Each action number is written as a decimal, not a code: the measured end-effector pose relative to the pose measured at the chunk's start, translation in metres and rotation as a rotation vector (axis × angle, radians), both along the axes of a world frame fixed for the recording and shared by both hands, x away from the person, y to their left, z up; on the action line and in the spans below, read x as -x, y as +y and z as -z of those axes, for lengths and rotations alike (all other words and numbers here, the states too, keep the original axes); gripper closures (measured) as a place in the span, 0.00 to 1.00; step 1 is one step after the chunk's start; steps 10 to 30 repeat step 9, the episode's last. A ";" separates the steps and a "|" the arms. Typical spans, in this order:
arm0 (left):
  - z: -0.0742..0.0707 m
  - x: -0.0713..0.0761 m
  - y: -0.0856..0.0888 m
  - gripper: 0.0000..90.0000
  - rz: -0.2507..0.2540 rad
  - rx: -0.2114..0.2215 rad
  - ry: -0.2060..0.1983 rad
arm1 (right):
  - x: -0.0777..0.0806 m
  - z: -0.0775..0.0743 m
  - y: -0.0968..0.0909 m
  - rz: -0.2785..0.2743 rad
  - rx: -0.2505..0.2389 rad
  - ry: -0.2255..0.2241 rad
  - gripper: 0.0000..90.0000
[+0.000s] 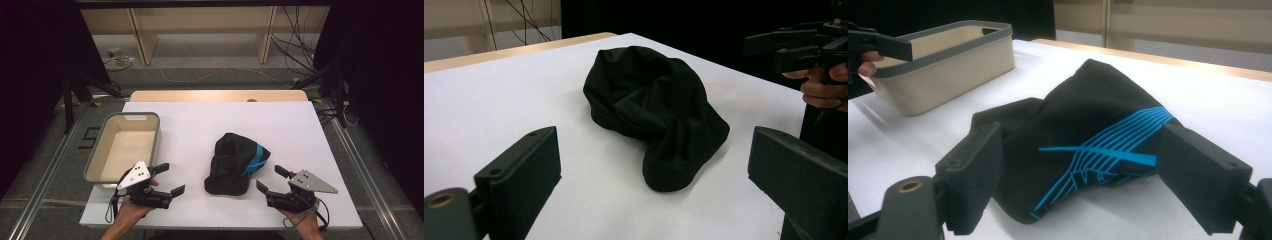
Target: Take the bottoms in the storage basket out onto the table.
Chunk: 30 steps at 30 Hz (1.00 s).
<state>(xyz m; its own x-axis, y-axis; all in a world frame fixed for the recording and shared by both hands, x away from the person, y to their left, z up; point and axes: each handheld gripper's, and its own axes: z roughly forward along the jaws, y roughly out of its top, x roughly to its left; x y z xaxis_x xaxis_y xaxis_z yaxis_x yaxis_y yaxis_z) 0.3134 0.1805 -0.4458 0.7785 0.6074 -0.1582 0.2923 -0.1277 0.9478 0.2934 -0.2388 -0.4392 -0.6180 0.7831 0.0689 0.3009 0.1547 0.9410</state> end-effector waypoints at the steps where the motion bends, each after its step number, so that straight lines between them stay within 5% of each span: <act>1: 0.000 0.000 0.000 0.07 0.000 0.001 -0.001 | 0.000 0.000 0.000 0.000 0.000 0.000 0.22; 30: 0.000 0.000 -0.002 0.07 0.005 -0.008 -0.001 | 0.000 0.000 -0.001 0.005 -0.003 0.000 0.22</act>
